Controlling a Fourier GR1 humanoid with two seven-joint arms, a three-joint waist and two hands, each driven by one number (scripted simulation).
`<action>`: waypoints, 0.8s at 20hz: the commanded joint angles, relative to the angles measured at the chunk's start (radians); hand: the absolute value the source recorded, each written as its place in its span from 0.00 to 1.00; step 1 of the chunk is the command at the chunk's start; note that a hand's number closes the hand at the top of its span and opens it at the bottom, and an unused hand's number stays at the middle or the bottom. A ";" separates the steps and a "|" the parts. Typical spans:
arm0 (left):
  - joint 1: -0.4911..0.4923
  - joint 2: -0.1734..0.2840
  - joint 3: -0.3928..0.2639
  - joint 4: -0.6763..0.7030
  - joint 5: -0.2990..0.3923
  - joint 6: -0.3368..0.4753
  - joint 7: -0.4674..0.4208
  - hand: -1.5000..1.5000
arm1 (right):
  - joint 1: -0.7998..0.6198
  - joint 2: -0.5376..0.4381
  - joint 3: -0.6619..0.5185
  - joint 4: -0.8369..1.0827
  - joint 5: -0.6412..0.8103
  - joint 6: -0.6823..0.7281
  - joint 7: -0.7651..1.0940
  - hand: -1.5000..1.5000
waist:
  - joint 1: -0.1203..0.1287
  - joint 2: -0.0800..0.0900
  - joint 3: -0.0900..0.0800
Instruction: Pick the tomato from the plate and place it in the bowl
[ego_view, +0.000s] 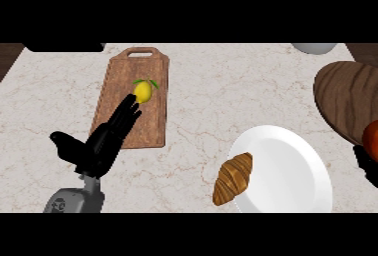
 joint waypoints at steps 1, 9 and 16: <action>-0.050 0.002 0.031 0.023 0.033 -0.017 0.032 0.50 | -0.140 -0.062 -0.141 0.104 -0.091 0.030 -0.022 1.00 | 0.002 0.001 0.000; -0.036 -0.024 0.000 -0.002 -0.024 0.021 0.034 0.50 | -0.108 -0.120 -0.213 0.494 -0.041 -0.287 -0.309 1.00 | 0.006 0.003 0.001; -0.003 0.008 0.039 0.050 0.023 -0.058 -0.026 0.50 | -0.217 -0.237 -0.218 0.969 0.036 -0.508 -0.548 1.00 | 0.018 0.008 0.001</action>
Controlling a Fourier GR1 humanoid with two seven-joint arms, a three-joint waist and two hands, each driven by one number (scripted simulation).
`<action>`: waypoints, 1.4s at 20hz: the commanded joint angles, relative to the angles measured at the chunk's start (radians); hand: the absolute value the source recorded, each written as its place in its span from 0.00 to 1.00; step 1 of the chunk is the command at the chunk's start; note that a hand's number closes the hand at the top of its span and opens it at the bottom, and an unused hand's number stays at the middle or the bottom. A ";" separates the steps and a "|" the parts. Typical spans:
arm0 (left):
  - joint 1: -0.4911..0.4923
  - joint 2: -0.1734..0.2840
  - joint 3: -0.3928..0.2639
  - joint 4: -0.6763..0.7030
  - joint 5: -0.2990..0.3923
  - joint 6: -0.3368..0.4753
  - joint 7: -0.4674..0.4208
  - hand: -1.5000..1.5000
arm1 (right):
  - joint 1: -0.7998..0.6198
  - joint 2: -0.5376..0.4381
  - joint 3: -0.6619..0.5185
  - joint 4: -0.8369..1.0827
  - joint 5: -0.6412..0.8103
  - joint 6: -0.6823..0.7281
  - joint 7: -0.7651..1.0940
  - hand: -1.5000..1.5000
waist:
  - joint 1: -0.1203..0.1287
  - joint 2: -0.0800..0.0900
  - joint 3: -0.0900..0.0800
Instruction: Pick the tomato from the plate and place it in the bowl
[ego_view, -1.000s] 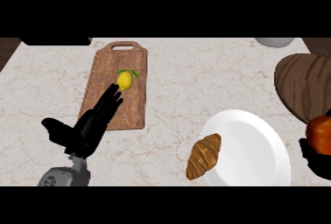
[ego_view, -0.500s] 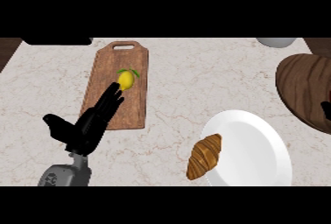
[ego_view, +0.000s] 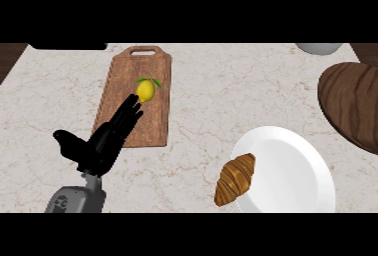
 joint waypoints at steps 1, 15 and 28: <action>-0.049 -0.010 0.000 -0.008 0.005 0.010 0.043 0.50 | -0.055 -0.030 0.032 0.264 0.096 -0.188 -0.121 1.00 | 0.009 0.003 0.001; -0.062 -0.057 -0.055 -0.046 -0.050 0.060 0.074 0.50 | -0.306 -0.091 -0.079 0.990 0.083 -0.344 -0.242 0.00 | 0.026 0.009 0.003; 0.028 -0.038 -0.031 -0.007 -0.049 0.033 -0.015 0.50 | -0.296 -0.029 -0.455 0.872 -0.421 -0.337 -0.691 0.00 | -0.030 -0.011 0.001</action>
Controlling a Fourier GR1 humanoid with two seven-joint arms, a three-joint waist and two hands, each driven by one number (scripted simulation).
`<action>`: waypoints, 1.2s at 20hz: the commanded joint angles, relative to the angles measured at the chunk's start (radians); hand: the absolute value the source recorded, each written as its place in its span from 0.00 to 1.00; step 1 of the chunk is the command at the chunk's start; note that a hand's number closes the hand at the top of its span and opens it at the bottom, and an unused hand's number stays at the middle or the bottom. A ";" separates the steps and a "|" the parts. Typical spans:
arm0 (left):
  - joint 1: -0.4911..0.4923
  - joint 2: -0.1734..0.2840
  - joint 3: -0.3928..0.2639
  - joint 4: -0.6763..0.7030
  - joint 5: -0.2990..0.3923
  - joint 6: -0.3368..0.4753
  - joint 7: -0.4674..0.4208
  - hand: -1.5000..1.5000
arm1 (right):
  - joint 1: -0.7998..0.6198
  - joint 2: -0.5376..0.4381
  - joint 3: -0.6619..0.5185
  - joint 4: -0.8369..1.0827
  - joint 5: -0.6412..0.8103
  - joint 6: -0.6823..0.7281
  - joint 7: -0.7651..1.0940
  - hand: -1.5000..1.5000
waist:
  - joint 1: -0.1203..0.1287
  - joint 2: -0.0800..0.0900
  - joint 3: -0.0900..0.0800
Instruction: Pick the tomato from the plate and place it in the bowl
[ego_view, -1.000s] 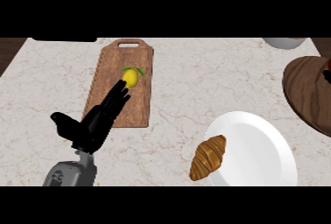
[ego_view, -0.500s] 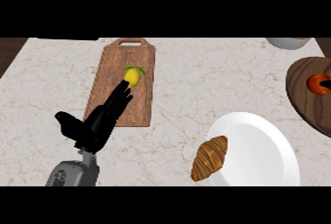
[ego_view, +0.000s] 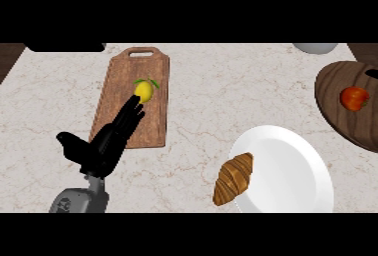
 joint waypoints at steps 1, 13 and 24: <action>-0.013 0.017 0.032 0.000 0.003 0.016 0.025 0.50 | 0.055 -0.006 -0.114 -0.053 -0.175 0.097 -0.184 0.00 | -0.023 -0.006 -0.001; 0.067 0.026 0.055 -0.029 0.006 0.027 0.003 0.50 | 0.496 0.199 -0.210 -0.607 -0.454 0.472 -0.248 0.00 | -0.108 -0.034 -0.008; 0.109 0.029 0.057 -0.082 0.003 0.043 0.017 0.50 | 1.162 0.463 -0.335 -1.007 -0.624 0.820 -0.422 1.00 | -0.137 -0.026 -0.006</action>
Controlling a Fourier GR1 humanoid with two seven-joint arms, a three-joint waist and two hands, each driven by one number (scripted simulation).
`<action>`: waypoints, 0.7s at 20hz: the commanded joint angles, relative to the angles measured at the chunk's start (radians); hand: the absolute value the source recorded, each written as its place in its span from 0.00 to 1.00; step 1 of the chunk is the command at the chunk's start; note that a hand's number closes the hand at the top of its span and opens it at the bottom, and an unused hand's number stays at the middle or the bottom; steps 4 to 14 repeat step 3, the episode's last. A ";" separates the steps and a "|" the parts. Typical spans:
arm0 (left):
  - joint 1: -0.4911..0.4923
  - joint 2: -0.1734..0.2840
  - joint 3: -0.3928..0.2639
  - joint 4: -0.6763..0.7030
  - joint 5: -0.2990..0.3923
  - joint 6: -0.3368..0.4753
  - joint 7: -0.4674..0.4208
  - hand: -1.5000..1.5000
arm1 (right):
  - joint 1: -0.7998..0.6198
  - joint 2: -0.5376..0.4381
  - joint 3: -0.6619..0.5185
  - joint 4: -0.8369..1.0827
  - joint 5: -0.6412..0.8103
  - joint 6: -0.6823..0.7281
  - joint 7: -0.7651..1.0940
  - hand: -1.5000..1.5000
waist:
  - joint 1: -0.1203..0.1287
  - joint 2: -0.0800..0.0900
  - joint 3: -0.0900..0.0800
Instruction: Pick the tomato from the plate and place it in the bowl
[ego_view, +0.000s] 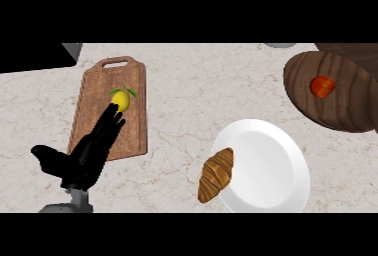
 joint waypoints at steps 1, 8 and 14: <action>0.009 0.005 -0.006 -0.023 0.005 -0.009 0.009 0.50 | 0.276 0.179 -0.015 -0.141 -0.039 0.158 -0.154 1.00 | 0.014 0.009 0.003; 0.013 0.005 -0.004 -0.023 0.002 -0.009 -0.005 0.50 | 0.400 0.208 0.033 -0.160 -0.030 0.233 -0.198 1.00 | 0.013 0.011 0.004; 0.013 0.005 -0.004 -0.023 0.002 -0.009 -0.005 0.50 | 0.400 0.208 0.033 -0.160 -0.030 0.233 -0.198 1.00 | 0.013 0.011 0.004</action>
